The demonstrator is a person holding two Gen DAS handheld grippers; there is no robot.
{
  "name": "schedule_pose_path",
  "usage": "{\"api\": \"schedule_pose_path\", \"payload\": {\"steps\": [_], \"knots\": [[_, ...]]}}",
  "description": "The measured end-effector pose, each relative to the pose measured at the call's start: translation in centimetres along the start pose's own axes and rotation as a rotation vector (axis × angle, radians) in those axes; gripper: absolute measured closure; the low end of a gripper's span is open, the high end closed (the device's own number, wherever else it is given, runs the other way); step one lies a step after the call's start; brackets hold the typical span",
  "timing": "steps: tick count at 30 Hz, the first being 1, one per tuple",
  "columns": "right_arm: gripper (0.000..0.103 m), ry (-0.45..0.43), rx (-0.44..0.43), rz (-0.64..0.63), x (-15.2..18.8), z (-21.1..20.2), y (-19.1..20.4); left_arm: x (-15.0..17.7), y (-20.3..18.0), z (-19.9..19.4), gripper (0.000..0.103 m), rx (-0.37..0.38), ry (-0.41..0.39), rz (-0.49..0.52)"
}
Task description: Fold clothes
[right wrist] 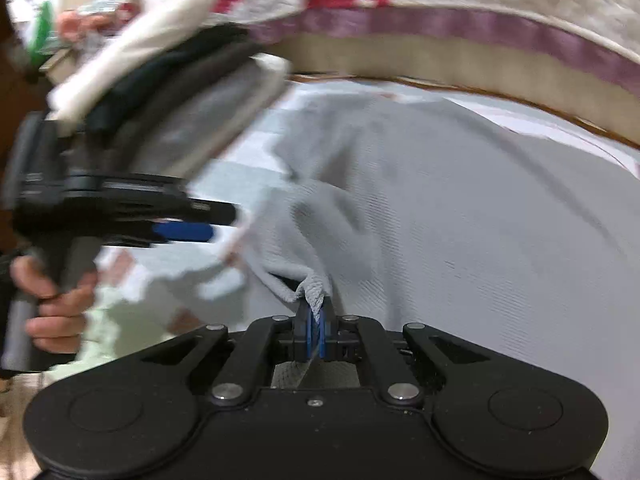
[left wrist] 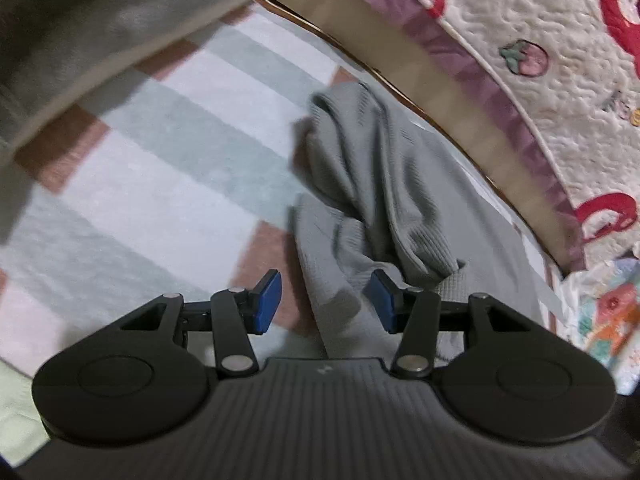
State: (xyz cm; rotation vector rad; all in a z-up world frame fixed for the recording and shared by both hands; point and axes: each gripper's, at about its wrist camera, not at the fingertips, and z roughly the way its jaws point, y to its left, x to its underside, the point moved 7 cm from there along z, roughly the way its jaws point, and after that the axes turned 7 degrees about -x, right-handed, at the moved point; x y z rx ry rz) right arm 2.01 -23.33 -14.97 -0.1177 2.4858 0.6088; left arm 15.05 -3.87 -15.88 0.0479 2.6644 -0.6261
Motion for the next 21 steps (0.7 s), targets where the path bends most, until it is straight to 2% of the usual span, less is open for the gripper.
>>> {"api": "schedule_pose_path", "payload": {"steps": [3,4,7,10,11,15,16,17,18,20,21], "knots": [[0.099,0.011,0.019,0.047,1.5,-0.4,-1.9,0.2,-0.2,1.0,0.054,-0.036,0.008,0.003],[0.099,0.005,-0.003,0.062,1.7,-0.1,-2.3,0.2,-0.2,1.5,0.054,-0.034,0.019,-0.005],[0.099,-0.005,-0.049,0.096,2.4,0.3,-3.2,0.4,-0.6,3.0,0.053,0.011,0.059,-0.033],[0.098,0.004,-0.038,0.099,2.7,1.0,-3.7,0.7,-1.1,4.4,0.049,0.035,0.084,-0.039],[0.099,0.007,-0.036,0.104,2.7,1.1,-3.8,0.6,-1.4,4.3,0.047,0.033,0.077,-0.032],[0.098,0.001,-0.045,0.103,3.0,1.0,-3.8,0.8,-2.7,4.6,0.048,0.010,0.053,0.028],[0.098,0.004,-0.070,0.088,3.0,0.9,-3.3,0.8,-3.1,4.7,0.049,0.002,0.038,0.051],[0.098,0.007,-0.096,0.072,3.1,0.8,-2.9,0.8,-3.4,4.9,0.061,-0.012,0.024,0.081],[0.098,0.010,-0.121,0.057,3.1,0.7,-2.4,0.8,-3.8,5.0,0.098,-0.020,0.021,0.114],[0.098,0.016,-0.168,0.030,3.1,0.2,-1.6,0.9,-4.5,5.0,0.100,-0.034,0.017,0.193],[0.094,0.014,-0.172,0.009,3.0,-0.1,-1.2,0.9,-4.7,4.1,0.100,-0.056,-0.014,0.225]]}}
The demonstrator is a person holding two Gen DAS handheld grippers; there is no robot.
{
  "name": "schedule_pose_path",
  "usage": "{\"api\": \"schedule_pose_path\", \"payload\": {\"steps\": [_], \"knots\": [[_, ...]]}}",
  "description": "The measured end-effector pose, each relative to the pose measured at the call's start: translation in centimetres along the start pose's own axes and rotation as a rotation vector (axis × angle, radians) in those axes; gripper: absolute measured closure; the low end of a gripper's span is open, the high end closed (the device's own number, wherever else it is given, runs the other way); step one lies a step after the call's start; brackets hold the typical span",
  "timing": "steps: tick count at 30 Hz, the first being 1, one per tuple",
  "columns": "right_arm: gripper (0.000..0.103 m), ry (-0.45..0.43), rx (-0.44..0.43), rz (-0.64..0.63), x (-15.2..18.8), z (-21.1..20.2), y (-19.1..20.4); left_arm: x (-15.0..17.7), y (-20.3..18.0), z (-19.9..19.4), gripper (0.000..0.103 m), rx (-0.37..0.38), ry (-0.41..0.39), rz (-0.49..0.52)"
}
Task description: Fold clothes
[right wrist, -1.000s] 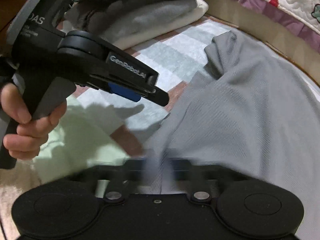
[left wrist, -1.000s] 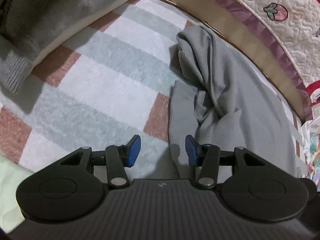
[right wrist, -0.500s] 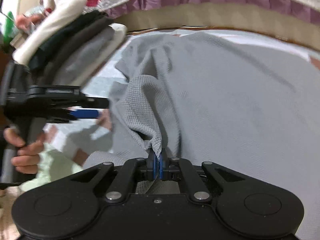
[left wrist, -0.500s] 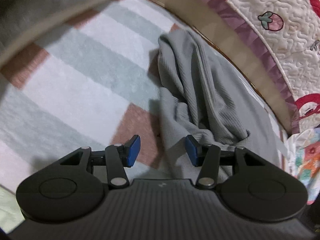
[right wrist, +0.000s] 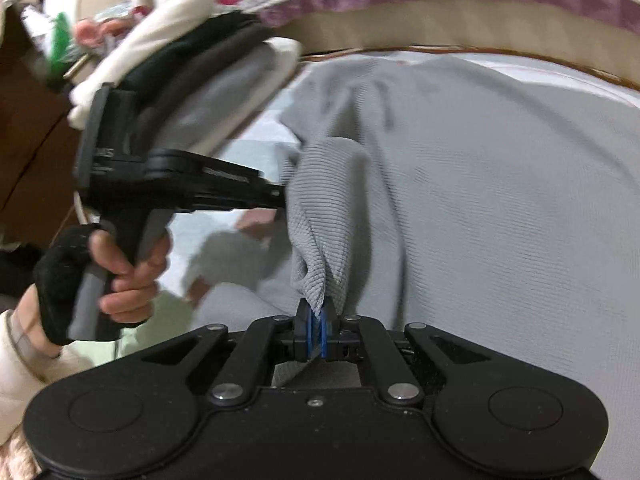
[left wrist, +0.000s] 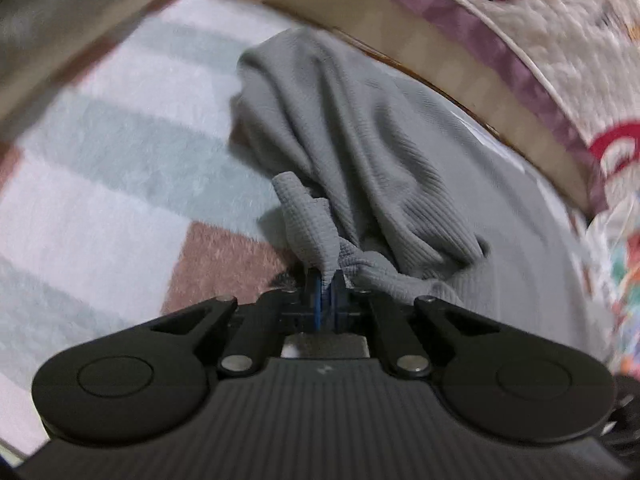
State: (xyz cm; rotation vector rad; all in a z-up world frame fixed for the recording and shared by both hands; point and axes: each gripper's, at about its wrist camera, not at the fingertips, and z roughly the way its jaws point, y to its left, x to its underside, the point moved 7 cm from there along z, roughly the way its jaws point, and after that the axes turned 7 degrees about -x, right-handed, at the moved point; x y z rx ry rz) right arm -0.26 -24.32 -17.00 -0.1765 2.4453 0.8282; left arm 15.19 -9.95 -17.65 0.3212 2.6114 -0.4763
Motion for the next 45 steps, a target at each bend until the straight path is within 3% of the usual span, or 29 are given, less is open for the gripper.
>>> {"api": "schedule_pose_path", "payload": {"steps": [4,5,6,10,12,16,17,23,25,27,30,36,39,43,45], "knots": [[0.087,-0.034,-0.053,-0.018,-1.2,-1.8,1.0,-0.9,1.5,-6.8,0.100,-0.079,-0.172,0.048],[0.080,-0.040,-0.073,-0.013,-1.4,-2.2,1.2,-1.2,2.5,-8.6,0.100,-0.092,-0.224,0.045],[0.074,-0.044,-0.076,-0.022,-1.4,-2.4,1.4,-1.6,3.4,-10.3,0.100,-0.111,-0.267,0.027],[0.074,0.032,-0.122,-0.099,-0.5,-2.4,3.6,-2.3,7.2,-14.8,0.100,-0.115,-0.368,-0.121],[0.074,0.065,-0.168,-0.139,-0.1,-2.3,5.6,-2.1,8.1,-15.5,0.100,-0.144,-0.393,-0.131],[0.071,0.130,-0.229,-0.223,0.5,-1.2,10.0,-1.6,9.1,-16.4,0.100,-0.098,-0.404,-0.178],[0.066,0.152,-0.221,-0.271,0.6,-0.7,11.3,-1.6,9.3,-16.6,0.100,-0.089,-0.405,-0.192],[0.058,0.217,-0.178,-0.513,0.5,1.6,17.1,-0.8,11.7,-16.1,0.100,-0.102,-0.370,-0.275],[0.057,0.246,-0.135,-0.522,-0.4,4.2,17.3,-0.8,12.1,-15.7,0.100,-0.085,-0.355,-0.304],[0.046,0.267,-0.043,-0.557,-0.2,6.6,17.1,-0.7,12.3,-15.4,0.100,-0.078,-0.348,-0.319],[0.044,0.278,0.050,-0.648,0.7,8.5,16.4,-0.5,12.5,-15.1,0.100,-0.083,-0.340,-0.329],[0.044,0.332,0.018,-0.566,2.1,9.2,15.2,0.2,13.7,-14.5,0.100,-0.060,-0.315,-0.414],[0.043,0.336,0.050,-0.532,2.8,9.7,14.0,0.7,14.7,-14.0,0.100,-0.005,-0.297,-0.494],[0.043,0.328,0.047,-0.444,3.0,10.1,12.6,1.3,15.2,-13.2,0.100,0.008,-0.275,-0.526],[0.043,0.320,0.053,-0.489,3.5,10.2,12.6,1.4,15.1,-12.9,0.100,-0.001,-0.274,-0.525]]}}
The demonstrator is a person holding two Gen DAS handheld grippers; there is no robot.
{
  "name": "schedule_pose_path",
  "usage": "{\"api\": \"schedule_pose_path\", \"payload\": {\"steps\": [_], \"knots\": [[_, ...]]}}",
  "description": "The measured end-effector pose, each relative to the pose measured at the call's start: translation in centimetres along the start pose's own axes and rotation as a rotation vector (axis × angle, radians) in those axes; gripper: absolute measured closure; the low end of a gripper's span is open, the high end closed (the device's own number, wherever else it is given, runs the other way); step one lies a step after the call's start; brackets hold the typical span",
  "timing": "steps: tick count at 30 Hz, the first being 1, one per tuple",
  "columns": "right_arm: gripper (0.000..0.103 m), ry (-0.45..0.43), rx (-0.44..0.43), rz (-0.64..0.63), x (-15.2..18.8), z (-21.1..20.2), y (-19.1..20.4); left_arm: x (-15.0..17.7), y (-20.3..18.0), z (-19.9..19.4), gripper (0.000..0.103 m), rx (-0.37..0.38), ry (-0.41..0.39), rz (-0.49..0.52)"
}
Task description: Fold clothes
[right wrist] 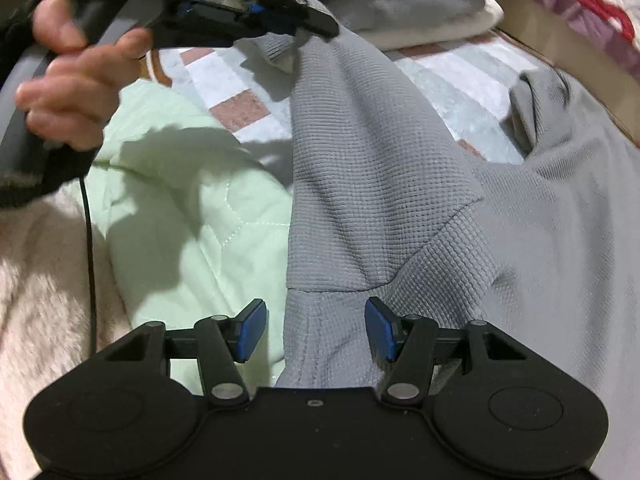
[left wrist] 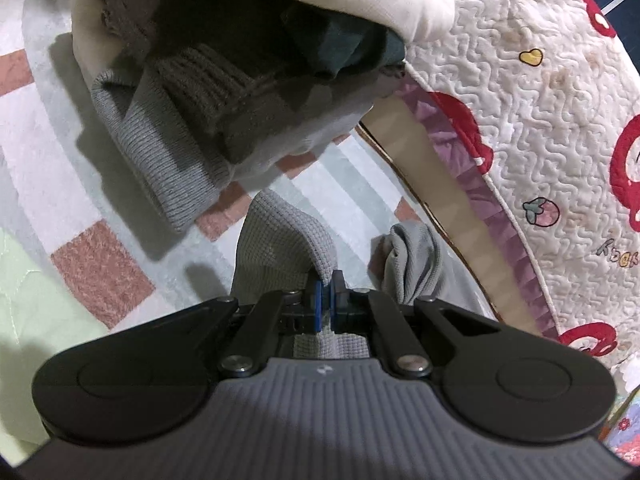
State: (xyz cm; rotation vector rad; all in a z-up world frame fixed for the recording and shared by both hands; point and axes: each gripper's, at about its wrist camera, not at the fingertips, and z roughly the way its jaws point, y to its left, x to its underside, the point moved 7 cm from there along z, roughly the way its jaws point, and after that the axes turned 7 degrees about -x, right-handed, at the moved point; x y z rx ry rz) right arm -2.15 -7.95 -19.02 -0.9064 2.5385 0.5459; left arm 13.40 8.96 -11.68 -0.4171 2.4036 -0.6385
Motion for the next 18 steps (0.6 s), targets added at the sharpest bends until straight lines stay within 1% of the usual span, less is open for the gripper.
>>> {"api": "schedule_pose_path", "payload": {"steps": [1,2,4,5,8,9,11,13,14,16,18], "knots": [[0.043,-0.007,0.012,-0.039,0.2,0.0,0.3,0.0,-0.1,0.1,0.100,-0.002,0.000,0.002],[0.048,-0.015,0.023,-0.078,0.3,0.0,0.6,0.1,-0.1,0.2,0.100,-0.004,0.000,0.003],[0.075,-0.030,0.047,-0.157,0.6,-0.1,1.2,0.1,-0.1,0.2,0.100,-0.024,-0.011,0.006],[0.095,-0.048,0.019,-0.110,0.7,-0.7,0.8,0.1,-0.1,0.1,0.100,-0.039,-0.022,0.012],[0.096,-0.128,-0.094,0.022,0.7,-3.0,-0.3,-0.2,-0.9,-1.0,0.100,-0.082,-0.089,0.076],[0.097,-0.159,-0.136,0.064,0.7,-3.9,-0.7,-0.4,-1.5,-1.7,0.100,-0.084,-0.120,0.106],[0.096,-0.200,-0.219,0.111,0.5,-5.8,-0.6,-0.7,-3.1,-3.5,0.102,-0.084,-0.200,0.178],[0.096,-0.240,-0.303,0.158,0.4,-7.8,-0.5,-1.1,-4.5,-5.4,0.102,-0.087,-0.276,0.248],[0.096,-0.260,-0.345,0.181,0.3,-8.8,-0.4,-1.2,-4.9,-6.2,0.102,-0.075,-0.295,0.260],[0.096,-0.286,-0.434,0.186,0.0,-10.4,0.3,-1.4,-5.4,-7.4,0.102,-0.046,-0.314,0.255],[0.096,-0.280,-0.486,0.190,-0.1,-11.0,0.7,-1.4,-5.1,-8.2,0.103,-0.036,-0.311,0.236]]}}
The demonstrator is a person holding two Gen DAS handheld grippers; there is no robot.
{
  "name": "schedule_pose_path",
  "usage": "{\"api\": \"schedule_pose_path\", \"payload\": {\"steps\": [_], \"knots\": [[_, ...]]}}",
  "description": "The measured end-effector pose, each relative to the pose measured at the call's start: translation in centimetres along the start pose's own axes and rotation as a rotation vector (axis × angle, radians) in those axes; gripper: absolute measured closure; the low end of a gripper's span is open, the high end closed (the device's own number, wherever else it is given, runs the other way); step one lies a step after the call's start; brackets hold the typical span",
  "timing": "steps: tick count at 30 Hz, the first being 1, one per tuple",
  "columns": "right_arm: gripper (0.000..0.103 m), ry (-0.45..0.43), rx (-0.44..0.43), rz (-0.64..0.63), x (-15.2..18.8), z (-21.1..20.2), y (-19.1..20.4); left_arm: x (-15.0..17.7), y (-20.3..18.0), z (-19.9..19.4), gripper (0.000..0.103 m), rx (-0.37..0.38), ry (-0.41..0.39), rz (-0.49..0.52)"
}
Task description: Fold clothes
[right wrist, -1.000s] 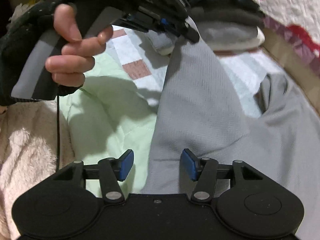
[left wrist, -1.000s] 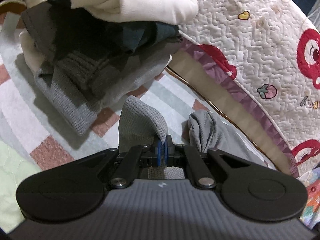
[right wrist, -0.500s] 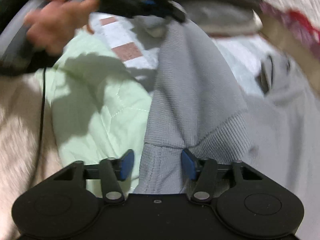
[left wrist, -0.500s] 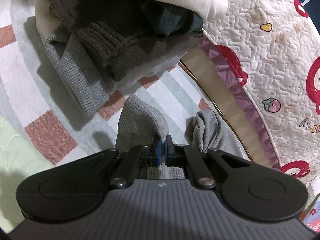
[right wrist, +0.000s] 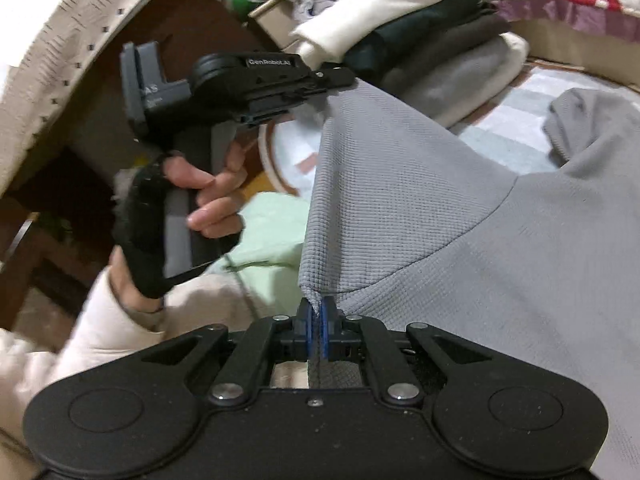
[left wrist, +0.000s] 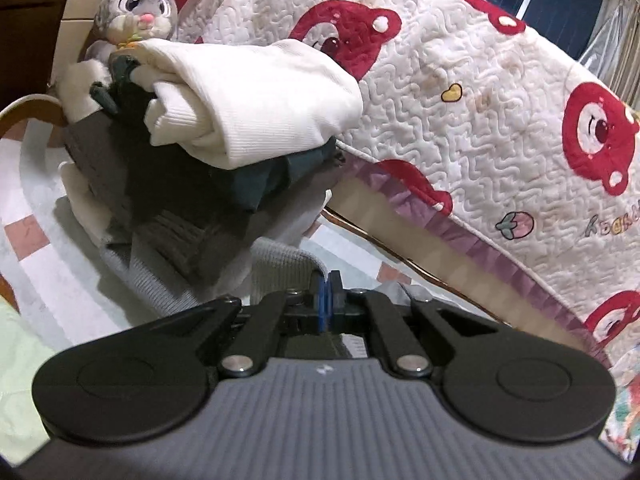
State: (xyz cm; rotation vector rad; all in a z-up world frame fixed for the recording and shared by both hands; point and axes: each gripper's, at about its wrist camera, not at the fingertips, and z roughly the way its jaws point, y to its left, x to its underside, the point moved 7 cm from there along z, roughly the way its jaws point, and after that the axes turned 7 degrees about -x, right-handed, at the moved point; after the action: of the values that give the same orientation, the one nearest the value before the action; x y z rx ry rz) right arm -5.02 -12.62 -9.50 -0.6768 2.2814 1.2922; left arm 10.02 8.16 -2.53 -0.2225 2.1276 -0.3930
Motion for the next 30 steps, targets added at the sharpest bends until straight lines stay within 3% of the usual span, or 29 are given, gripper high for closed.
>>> {"api": "schedule_pose_path", "payload": {"steps": [5,8,11,15,17,22,25,26,27,28,30], "knots": [[0.096,0.047,-0.151,0.016,-0.1,0.9,1.6,0.3,3.2,-2.5,0.102,-0.080,0.006,-0.014],[0.096,0.121,-0.189,-0.017,0.4,3.2,2.2,1.7,4.7,-3.0,0.103,-0.089,0.094,0.044],[0.096,0.202,-0.184,-0.026,1.3,5.6,2.2,2.2,5.3,-2.6,0.103,-0.115,0.152,0.136],[0.096,0.218,-0.226,-0.040,1.4,6.0,3.1,3.1,5.7,-2.2,0.103,-0.219,0.166,0.275],[0.096,0.227,-0.246,-0.023,1.8,6.2,2.8,4.4,6.0,-1.5,0.102,-0.301,0.221,0.332],[0.095,0.271,-0.222,0.048,3.1,7.9,0.6,6.6,7.8,0.5,0.102,-0.365,0.360,0.342],[0.090,0.240,-0.230,0.220,4.0,7.6,-2.0,6.8,8.4,1.0,0.101,-0.407,0.382,0.362],[0.082,0.237,-0.240,0.275,4.3,7.4,-2.6,6.9,8.6,1.0,0.099,-0.429,0.386,0.367],[0.069,0.224,-0.245,0.313,4.4,6.8,-3.2,6.9,9.0,1.1,0.097,-0.471,0.384,0.379],[0.064,0.196,-0.253,0.350,4.2,6.1,-3.8,6.7,9.3,0.9,0.097,-0.539,0.366,0.414],[0.057,0.096,-0.316,0.446,3.2,3.7,-4.9,6.5,9.0,0.1,0.085,-0.644,0.310,0.522]]}}
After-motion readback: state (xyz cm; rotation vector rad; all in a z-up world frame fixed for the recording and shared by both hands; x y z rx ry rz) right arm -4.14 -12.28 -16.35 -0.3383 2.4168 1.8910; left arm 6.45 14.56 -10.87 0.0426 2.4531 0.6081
